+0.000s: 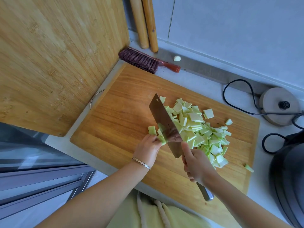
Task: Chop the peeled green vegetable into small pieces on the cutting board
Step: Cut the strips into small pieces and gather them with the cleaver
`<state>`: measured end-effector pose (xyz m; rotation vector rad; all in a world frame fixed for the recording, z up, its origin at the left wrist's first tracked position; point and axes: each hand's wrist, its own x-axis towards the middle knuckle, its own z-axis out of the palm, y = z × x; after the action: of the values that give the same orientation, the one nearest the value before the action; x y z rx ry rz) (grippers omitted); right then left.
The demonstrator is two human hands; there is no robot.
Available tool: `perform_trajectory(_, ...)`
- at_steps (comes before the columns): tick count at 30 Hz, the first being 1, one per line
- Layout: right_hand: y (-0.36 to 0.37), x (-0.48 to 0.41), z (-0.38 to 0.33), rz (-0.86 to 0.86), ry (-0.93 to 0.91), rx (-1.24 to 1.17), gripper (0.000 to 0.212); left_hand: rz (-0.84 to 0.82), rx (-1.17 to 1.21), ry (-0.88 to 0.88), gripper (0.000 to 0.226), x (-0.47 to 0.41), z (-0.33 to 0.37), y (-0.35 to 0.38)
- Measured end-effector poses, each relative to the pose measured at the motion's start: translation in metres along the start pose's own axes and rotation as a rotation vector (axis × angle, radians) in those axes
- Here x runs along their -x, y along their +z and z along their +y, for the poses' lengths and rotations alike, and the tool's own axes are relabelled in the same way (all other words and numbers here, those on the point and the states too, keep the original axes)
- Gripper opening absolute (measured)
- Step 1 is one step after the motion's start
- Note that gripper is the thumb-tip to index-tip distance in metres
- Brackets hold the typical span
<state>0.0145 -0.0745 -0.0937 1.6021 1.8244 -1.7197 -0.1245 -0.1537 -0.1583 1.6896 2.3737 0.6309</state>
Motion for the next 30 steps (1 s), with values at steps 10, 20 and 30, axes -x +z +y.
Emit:
perform_trajectory(10,0.03,-0.013,0.003,0.094,-0.061,0.189,0.055,0.047,0.058,-0.037,0.02,0.004,-0.004,0.007)
perform_trajectory(20,0.02,-0.014,0.004,0.034,0.036,-0.068,0.057,-0.027,0.984,-1.222,0.002,-0.016,0.022,-0.015)
perform_trajectory(30,-0.001,0.002,-0.003,0.002,0.043,-0.039,0.055,-0.098,1.243,-1.505,0.007,-0.039,0.027,-0.022)
